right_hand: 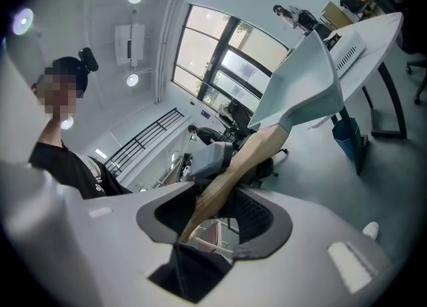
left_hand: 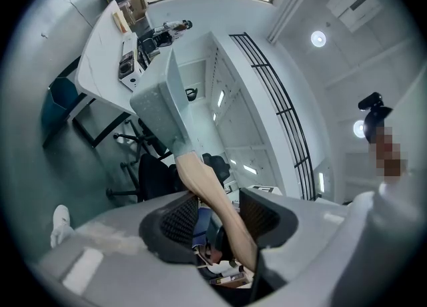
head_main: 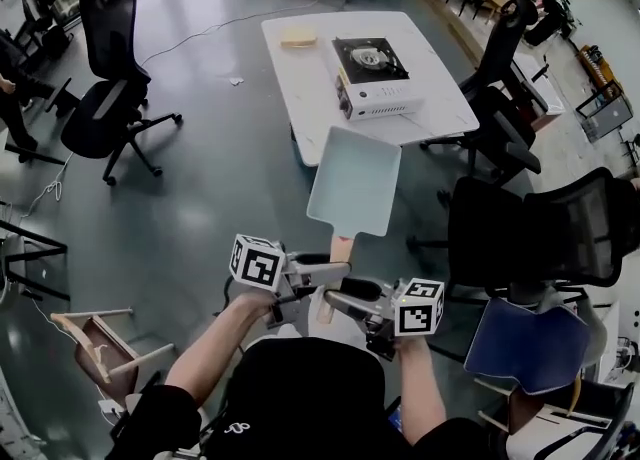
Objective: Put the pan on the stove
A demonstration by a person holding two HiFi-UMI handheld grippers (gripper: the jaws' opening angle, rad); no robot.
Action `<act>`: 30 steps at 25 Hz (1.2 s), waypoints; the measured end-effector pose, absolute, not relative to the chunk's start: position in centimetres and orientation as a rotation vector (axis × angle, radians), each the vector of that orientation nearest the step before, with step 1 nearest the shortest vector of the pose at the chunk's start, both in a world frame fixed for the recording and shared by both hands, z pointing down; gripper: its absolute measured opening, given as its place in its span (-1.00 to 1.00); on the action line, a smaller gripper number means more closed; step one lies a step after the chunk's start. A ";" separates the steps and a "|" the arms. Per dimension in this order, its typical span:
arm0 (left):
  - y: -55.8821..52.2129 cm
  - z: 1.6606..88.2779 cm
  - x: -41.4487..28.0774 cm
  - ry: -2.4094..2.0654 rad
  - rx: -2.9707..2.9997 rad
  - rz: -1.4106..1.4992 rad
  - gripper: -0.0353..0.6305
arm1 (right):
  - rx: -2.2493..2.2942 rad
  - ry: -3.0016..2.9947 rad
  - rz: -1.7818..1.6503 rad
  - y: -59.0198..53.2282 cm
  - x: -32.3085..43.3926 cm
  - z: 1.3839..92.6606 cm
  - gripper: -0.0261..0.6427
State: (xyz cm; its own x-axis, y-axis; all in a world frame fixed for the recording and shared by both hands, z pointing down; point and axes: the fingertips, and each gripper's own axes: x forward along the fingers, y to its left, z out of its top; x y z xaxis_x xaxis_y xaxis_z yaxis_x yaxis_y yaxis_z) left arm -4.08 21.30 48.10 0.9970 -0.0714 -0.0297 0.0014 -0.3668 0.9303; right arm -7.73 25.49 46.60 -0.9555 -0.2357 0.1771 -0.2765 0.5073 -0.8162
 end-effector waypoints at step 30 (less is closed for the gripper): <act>2.5 48.1 4.1 -0.150 1.923 -0.141 -0.29 | 0.335 -2.664 1.436 7.0 0.9 47.0 -0.39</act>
